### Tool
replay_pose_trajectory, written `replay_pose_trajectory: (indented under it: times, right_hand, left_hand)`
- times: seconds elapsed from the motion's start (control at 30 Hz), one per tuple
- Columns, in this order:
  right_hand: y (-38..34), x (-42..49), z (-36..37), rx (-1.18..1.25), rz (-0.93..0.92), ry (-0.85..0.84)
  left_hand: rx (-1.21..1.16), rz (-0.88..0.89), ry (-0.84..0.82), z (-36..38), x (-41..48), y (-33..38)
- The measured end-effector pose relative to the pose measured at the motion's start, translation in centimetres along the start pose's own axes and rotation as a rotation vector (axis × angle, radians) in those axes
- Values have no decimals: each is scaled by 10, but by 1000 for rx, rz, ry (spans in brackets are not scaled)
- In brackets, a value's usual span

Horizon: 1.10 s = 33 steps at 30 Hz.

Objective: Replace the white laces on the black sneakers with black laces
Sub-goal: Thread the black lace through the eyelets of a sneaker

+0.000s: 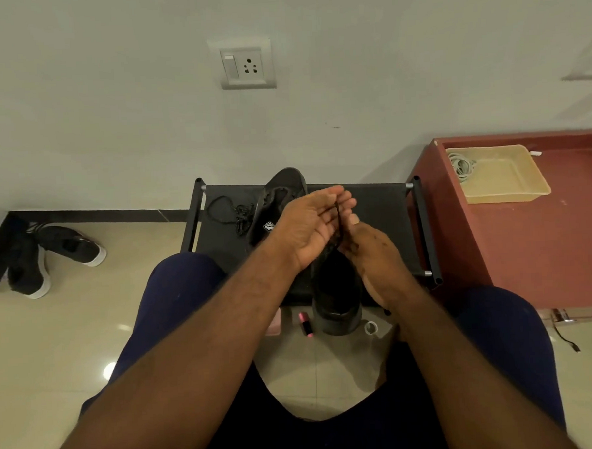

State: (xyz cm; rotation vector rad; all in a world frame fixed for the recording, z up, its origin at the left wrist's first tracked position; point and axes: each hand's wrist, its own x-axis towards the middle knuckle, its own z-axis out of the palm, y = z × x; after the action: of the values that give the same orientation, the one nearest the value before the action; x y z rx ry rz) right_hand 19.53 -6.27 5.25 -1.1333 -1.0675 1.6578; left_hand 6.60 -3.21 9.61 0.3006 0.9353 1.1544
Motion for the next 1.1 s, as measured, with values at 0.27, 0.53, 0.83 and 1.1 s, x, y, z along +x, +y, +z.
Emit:
replay_pose_trajectory:
  times: [0.27, 0.53, 0.83, 1.1]
  right_hand:
    - [-23, -5, -31, 301, 29, 115]
    - [-25, -5, -49, -108, 16, 155]
    - [-27, 3, -46, 154, -67, 105]
    - [0, 15, -52, -145, 120, 479]
  left_hand:
    - [-138, 164, 235, -18, 11, 12]
    - [369, -124, 68, -25, -4, -1]
    - [475, 294, 262, -17, 7, -14]
    - [1755, 385, 128, -40, -7, -51]
